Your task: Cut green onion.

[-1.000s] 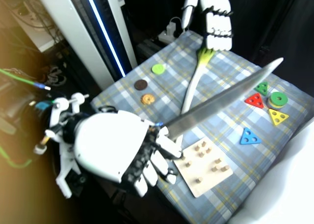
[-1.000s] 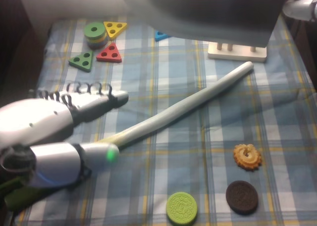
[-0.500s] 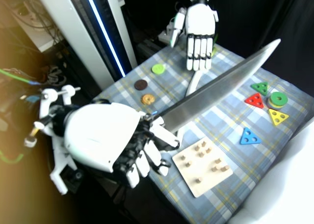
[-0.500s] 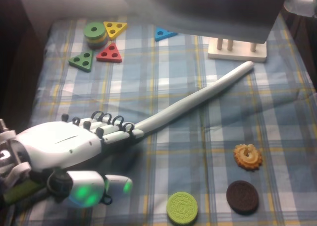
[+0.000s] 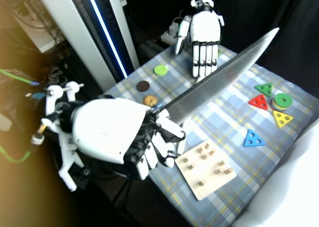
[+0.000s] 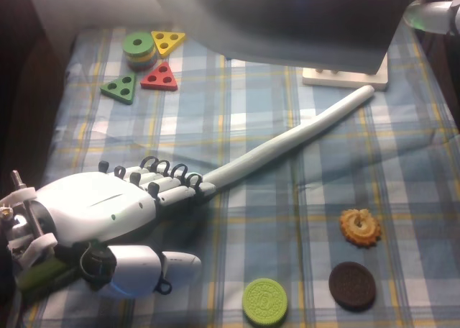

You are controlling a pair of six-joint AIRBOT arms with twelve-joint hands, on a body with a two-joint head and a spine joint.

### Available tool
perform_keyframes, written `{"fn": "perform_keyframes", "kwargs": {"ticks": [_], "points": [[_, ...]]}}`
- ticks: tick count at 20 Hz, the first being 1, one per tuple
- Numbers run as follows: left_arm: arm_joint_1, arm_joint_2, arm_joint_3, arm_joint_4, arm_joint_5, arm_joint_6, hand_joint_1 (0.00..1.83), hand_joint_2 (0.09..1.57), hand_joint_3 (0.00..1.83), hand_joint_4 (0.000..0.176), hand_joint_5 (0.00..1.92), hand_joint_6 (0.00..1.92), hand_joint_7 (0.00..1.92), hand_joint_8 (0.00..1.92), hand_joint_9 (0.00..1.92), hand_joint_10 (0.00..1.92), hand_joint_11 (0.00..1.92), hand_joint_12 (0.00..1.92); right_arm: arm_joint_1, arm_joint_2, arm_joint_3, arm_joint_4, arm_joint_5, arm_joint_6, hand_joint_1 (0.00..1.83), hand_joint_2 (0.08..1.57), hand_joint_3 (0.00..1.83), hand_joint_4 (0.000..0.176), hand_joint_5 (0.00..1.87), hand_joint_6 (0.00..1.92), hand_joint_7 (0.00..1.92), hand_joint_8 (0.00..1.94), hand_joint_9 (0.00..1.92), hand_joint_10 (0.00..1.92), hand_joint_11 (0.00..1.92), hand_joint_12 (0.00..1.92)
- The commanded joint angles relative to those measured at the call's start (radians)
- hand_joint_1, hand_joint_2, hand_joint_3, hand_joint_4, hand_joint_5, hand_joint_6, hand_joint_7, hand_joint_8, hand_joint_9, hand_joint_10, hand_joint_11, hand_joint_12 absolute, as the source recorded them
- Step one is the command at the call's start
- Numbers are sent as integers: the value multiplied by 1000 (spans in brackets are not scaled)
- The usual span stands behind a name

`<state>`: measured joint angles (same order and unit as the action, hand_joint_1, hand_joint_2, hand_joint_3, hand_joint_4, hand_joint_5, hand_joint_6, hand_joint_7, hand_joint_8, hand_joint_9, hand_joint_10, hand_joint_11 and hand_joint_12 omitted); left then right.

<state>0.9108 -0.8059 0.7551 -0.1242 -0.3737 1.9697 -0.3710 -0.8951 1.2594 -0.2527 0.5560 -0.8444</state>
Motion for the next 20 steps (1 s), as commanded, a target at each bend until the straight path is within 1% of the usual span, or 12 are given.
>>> {"fn": "perform_keyframes", "kwargs": {"ticks": [1, 2, 4, 5, 9, 12, 13, 16, 17, 18, 19, 20], "points": [[-6, -4, -6, 1, -31, 2, 0, 1309, 0, 0, 0, 0, 0, 0, 0, 0, 0, 0, 17, 18, -1, 32, 134, 14, 259, 1533, 0, 122, 679, 1921, 1190, 1941, 1396, 1921, 1504, 1921], [-6, -1, -8, 1, -30, 2, 0, 1309, 0, 0, 0, 0, 0, 0, 0, 0, 0, 0, 17, 25, -6, 29, 134, 15, 266, 1535, 0, 119, 678, 1921, 1178, 1941, 1387, 1921, 1498, 1921], [-7, 11, -15, 9, -18, 2, 0, 1293, 0, 0, 0, 0, 0, 0, 0, 0, 0, 0, 17, 37, -14, 28, 136, 16, 268, 1526, 0, 130, 674, 1921, 1144, 1941, 1353, 1921, 1457, 1921], [-7, 22, -21, 14, -10, 2, 0, 1290, 0, 0, 0, 0, 0, 0, 0, 0, 0, 0, 17, 37, -14, 27, 138, 16, 226, 1561, 5, 122, 645, 1921, 1075, 1941, 1289, 1921, 1395, 1921], [-6, 39, -32, 18, 1, 2, 0, 1292, 0, 0, 29, 10, 12, 4, 0, 0, 0, 0, 17, 37, -16, 21, 139, 18, 195, 1571, 11, 113, 638, 1921, 1080, 1941, 1316, 1921, 1440, 1921], [-6, 40, -32, 19, 6, 2, 0, 1285, 0, 0, 16, 1, 9, 1, 0, 0, 0, 0, 17, 37, -16, 21, 136, 34, 170, 1562, 1, 86, 633, 1921, 1029, 1941, 1266, 1921, 1402, 1921], [-7, 40, -32, 19, 6, 2, 0, 1284, 0, 0, 21, 3, 17, 4, 12, 5, 21, 9, 16, 40, -17, 18, 124, 38, 185, 1565, 15, 76, 658, 1921, 1062, 1941, 1298, 1921, 1431, 1921], [-6, 39, -32, 18, 1, 2, 0, 1278, 0, 0, 27, 10, 14, 6, 0, 0, 0, 0, -12, 34, -16, -22, 82, 72, 216, 1536, 0, 65, 674, 1921, 1058, 1941, 1263, 1921, 1392, 1921], [-6, 39, -32, 18, 1, 2, 0, 1276, 0, 0, 27, 9, 19, 7, 1, 0, 0, 0, -21, 29, -16, -47, 63, 89, 195, 1525, 0, 75, 685, 1921, 1070, 1941, 1259, 1921, 1382, 1921], [-6, 39, -32, 17, 1, 2, 0, 1282, 0, 0, 27, 9, 15, 5, 0, 0, 0, 0, -26, 25, -17, -73, 43, 103, 201, 1525, 0, 76, 694, 1921, 1091, 1941, 1278, 1921, 1414, 1921], [-6, 38, -32, 16, 1, 2, 0, 1276, 0, 0, 18, 4, 12, 3, 0, 0, 0, 0, -31, 22, -21, -96, 16, 103, 160, 1513, 0, 119, 701, 1921, 1085, 1941, 1264, 1921, 1406, 1921], [-6, 38, -32, 15, -1, 2, 0, 1272, 0, 0, 12, 1, 4, 0, 0, 0, 0, 0, -37, 18, -22, -107, 4, 103, 154, 1516, 1, 124, 696, 1921, 1073, 1941, 1256, 1921, 1401, 1921]]}}
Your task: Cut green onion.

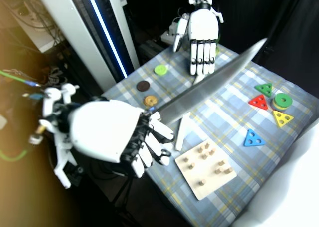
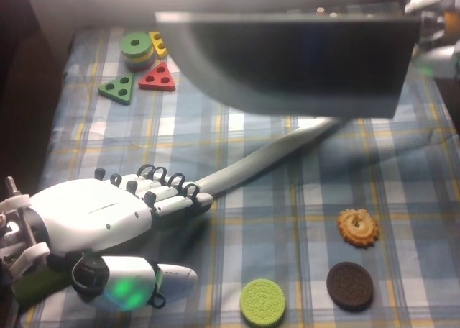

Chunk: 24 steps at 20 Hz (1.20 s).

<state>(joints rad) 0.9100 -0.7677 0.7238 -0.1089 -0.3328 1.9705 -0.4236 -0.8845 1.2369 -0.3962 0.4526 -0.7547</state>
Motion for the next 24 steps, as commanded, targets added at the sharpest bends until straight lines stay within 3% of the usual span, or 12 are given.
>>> {"fn": "perform_keyframes", "kwargs": {"ticks": [1, 2, 3, 10, 14, 15, 19, 20, 21, 22, 23, 24], "points": [[-5, 0, 0, -4, -44, 1, 0, 1270, 0, 0, 9, 0, 0, 0, 0, 0, 0, 0, -3, 0, 0, 32, 98, 14, 157, 1523, 2, 109, 671, 1921, 1046, 1941, 1243, 1921, 1390, 1921], [-5, 0, 0, -6, -46, 1, 0, 1274, 0, 0, 26, 7, 12, 5, 0, 0, 0, 0, -16, -6, 2, 32, 95, 14, 199, 1536, 1, 47, 670, 1921, 1018, 1941, 1203, 1921, 1338, 1921], [-5, 0, 0, -9, -49, 0, 0, 1277, 0, 0, 34, 10, 17, 6, 0, 0, 0, 0, -24, -11, 4, 31, 87, 14, 227, 1535, 0, 5, 634, 1921, 1002, 1941, 1194, 1921, 1326, 1921], [-2, 0, -1, -26, -73, -1, 0, 1263, 0, 0, 4, 0, 2, 0, 0, 0, 0, 0, -31, -6, -2, -19, 78, 47, 236, 1565, 7, 0, 602, 1921, 952, 1941, 1178, 1921, 1342, 1921], [-1, 1, -1, -37, -83, -1, 0, 1266, 0, 0, 3, 1, 5, 2, 0, 0, 0, 0, -32, -10, -1, -60, 74, 80, 166, 1554, 0, 0, 727, 1921, 1042, 1941, 1217, 1921, 1326, 1921], [-1, 1, -1, -40, -88, -1, 0, 1262, 0, 0, 0, 0, 0, 0, 0, 0, 0, 0, -32, -9, -2, -61, 75, 80, 142, 1551, 0, 0, 683, 1921, 988, 1941, 1168, 1921, 1292, 1921], [-1, 4, -1, -55, -113, -1, 0, 1267, 0, 0, 1, 0, 3, 1, 0, 0, 0, 0, -13, -10, 8, 0, 165, 80, 150, 1545, 1, 0, 706, 1921, 1062, 1941, 1222, 1921, 1335, 1921], [-1, 5, 0, -59, -117, -1, 0, 1270, 0, 0, 0, 0, 0, 0, 0, 0, 0, 0, 1, -9, 11, 30, 201, 69, 127, 1548, 2, 31, 630, 1921, 1018, 1941, 1195, 1921, 1331, 1921], [-1, 6, -1, -62, -122, -1, 0, 1274, 0, 0, 0, 0, 0, 0, 0, 0, 0, 0, 14, -9, 11, 58, 226, 43, 117, 1549, 1, 38, 570, 1921, 994, 1941, 1185, 1921, 1327, 1921], [-1, 6, -1, -67, -127, -2, 0, 1273, 0, 0, 9, 4, 16, 7, 9, 4, 0, 0, 29, -8, 11, 88, 245, 19, 119, 1538, 0, 83, 523, 1921, 960, 1941, 1157, 1921, 1310, 1921], [-1, 6, -1, -68, -130, -2, 0, 1264, 0, 0, 1, 0, 2, 1, 1, 0, 0, 0, 45, -4, 11, 108, 257, 0, 134, 1524, 0, 142, 533, 1921, 994, 1941, 1199, 1921, 1345, 1921], [-1, 6, -1, -69, -136, -3, 0, 1260, 0, 0, 0, 0, 0, 0, 0, 0, 0, 0, 62, 4, 11, 136, 278, -18, 132, 1522, 0, 169, 533, 1921, 996, 1941, 1215, 1921, 1369, 1921]]}}
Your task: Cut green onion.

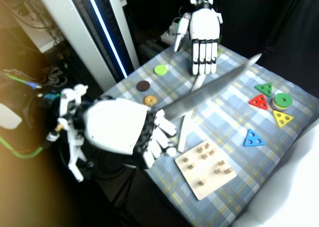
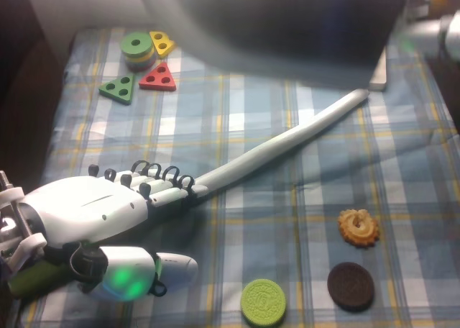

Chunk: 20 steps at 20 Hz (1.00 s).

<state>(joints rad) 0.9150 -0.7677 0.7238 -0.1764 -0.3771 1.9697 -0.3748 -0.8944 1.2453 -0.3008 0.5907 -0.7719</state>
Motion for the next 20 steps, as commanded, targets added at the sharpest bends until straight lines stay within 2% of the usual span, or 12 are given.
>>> {"fn": "perform_keyframes", "kwargs": {"ticks": [1, 5, 6, 8, 10, 11, 12, 14, 15, 17, 18, 20], "points": [[-6, 6, -1, -5, -100, -4, 0, 1258, 0, 0, 0, 0, 0, 0, 0, 0, 0, 0, 17, 17, 3, 59, 153, -12, 142, 1541, 3, 158, 576, 1921, 1101, 1941, 1323, 1921, 1453, 1921], [-5, 20, -9, -6, -163, -37, 0, 1287, 6, 0, 0, 0, 1, 0, 0, 0, 0, 0, 26, 26, 6, 119, 185, -53, 148, 1571, 29, 175, 626, 1921, 1083, 1941, 1326, 1921, 1464, 1921], [-5, 29, -16, -7, -191, -42, 0, 1294, 9, 0, 0, 0, 11, 4, 3, 1, 0, 0, 27, 25, 9, 123, 185, -55, 142, 1571, 28, 171, 657, 1921, 1118, 1941, 1339, 1921, 1457, 1921], [-5, 50, -30, -6, -233, -62, 0, 1310, 14, 0, 0, 0, 0, 0, 0, 0, 0, 0, 30, 22, 15, 128, 181, -59, 179, 1571, 33, 116, 668, 1921, 1127, 1941, 1358, 1921, 1473, 1921], [0, 77, -46, -4, -285, -76, 0, 1325, 18, 0, 9, 3, 18, 7, 0, 0, 0, 0, 39, 16, 25, 128, 167, -62, 182, 1571, 31, 85, 716, 1921, 1168, 1941, 1395, 1921, 1505, 1921], [5, 91, -54, -3, -313, -87, 0, 1323, 15, 0, 5, 1, 13, 4, 0, 0, 0, 0, 45, 12, 30, 128, 157, -65, 203, 1571, 31, 35, 744, 1921, 1184, 1941, 1406, 1921, 1514, 1921], [10, 107, -63, -3, -351, -95, 0, 1312, 9, 0, 0, 0, 2, 0, 0, 0, 0, 0, 52, 6, 39, 130, 144, -68, 202, 1571, 41, 21, 747, 1921, 1188, 1941, 1413, 1921, 1523, 1921], [19, 127, -73, -3, -423, -113, 0, 1294, 0, 0, 0, 0, 0, 0, 0, 0, 0, 0, 61, -5, 57, 138, 117, -73, 206, 1571, 42, 32, 783, 1921, 1190, 1941, 1396, 1921, 1492, 1921], [22, 131, -76, -4, -456, -128, 0, 1293, 0, 0, 15, 6, 15, 6, 0, 0, 0, 0, 64, -8, 66, 141, 100, -78, 212, 1571, 45, 30, 808, 1921, 1202, 1941, 1403, 1921, 1497, 1921], [35, 131, -77, -12, -530, -164, 0, 1277, 0, 0, 0, 0, 0, 0, 0, 0, 0, 0, 72, -17, 81, 144, 58, -97, 206, 1571, 20, 15, 820, 1921, 1183, 1941, 1387, 1921, 1477, 1921], [43, 130, -80, -22, -567, -170, 0, 1276, 0, 0, 0, 0, 0, 0, 0, 0, 0, 0, 81, -21, 89, 144, 34, -110, 222, 1571, 13, 0, 821, 1921, 1175, 1941, 1385, 1921, 1474, 1921], [52, 128, -85, -48, -641, -170, 0, 1267, 0, 0, 0, 0, 0, 0, 0, 0, 0, 0, 93, -25, 106, 132, -5, -113, 257, 1559, 1, 0, 794, 1921, 1153, 1941, 1385, 1921, 1455, 1921]]}}
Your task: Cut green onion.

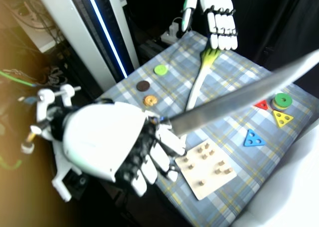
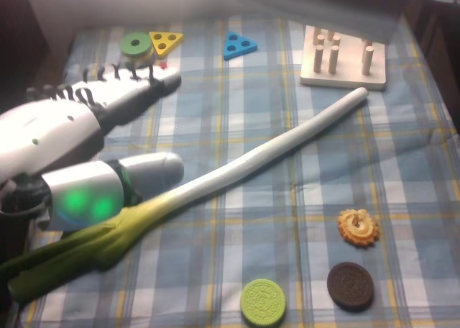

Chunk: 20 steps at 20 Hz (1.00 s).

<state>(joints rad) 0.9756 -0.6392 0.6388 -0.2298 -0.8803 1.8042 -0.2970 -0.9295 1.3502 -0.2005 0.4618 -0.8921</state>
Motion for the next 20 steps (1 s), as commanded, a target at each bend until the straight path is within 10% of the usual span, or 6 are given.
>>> {"fn": "perform_keyframes", "kwargs": {"ticks": [1, 5, 6, 9, 12, 20], "points": [[-4, -1, 0, -11, -178, -5, 0, 1264, 0, 0, 0, 0, 0, 0, 0, 0, 0, 0, 23, 10, 10, 17, 103, 7, 256, 1557, 1, 0, 800, 1921, 1159, 1941, 1400, 1921, 1474, 1921], [18, 0, 1, -57, -247, -5, 0, 1263, 0, 0, 0, 0, 0, 0, 0, 0, 0, 0, 63, 3, 28, -56, 29, 7, 282, 1569, 5, 12, 790, 1921, 1161, 1941, 1405, 1921, 1501, 1921], [25, 0, 1, -75, -271, -5, 0, 1300, 9, 0, 0, 0, 0, 0, 0, 0, 0, 0, 75, 3, 30, -87, 4, 7, 294, 1550, 0, 92, 813, 1921, 1136, 1941, 1360, 1921, 1463, 1921], [30, 0, 1, -93, -299, -6, 0, 1232, 0, 0, 0, 0, 0, 0, 0, 0, 0, 0, 83, 6, 30, -116, -16, 7, 258, 1539, 0, 106, 779, 1921, 1103, 1941, 1314, 1921, 1406, 1921], [39, -1, 1, -107, -306, -7, 0, 1219, 0, 0, 0, 0, 0, 0, 0, 0, 0, 0, 87, 14, 24, -150, -37, 7, 196, 1543, 3, 174, 764, 1921, 1101, 1941, 1289, 1921, 1366, 1921], [54, -8, 8, -126, -323, -27, 0, 1263, 1, 0, 0, 0, 0, 0, 0, 0, 0, 0, 118, 18, 14, -220, -91, 7, 196, 1554, 0, 150, 712, 1921, 1073, 1941, 1285, 1921, 1386, 1921]]}}
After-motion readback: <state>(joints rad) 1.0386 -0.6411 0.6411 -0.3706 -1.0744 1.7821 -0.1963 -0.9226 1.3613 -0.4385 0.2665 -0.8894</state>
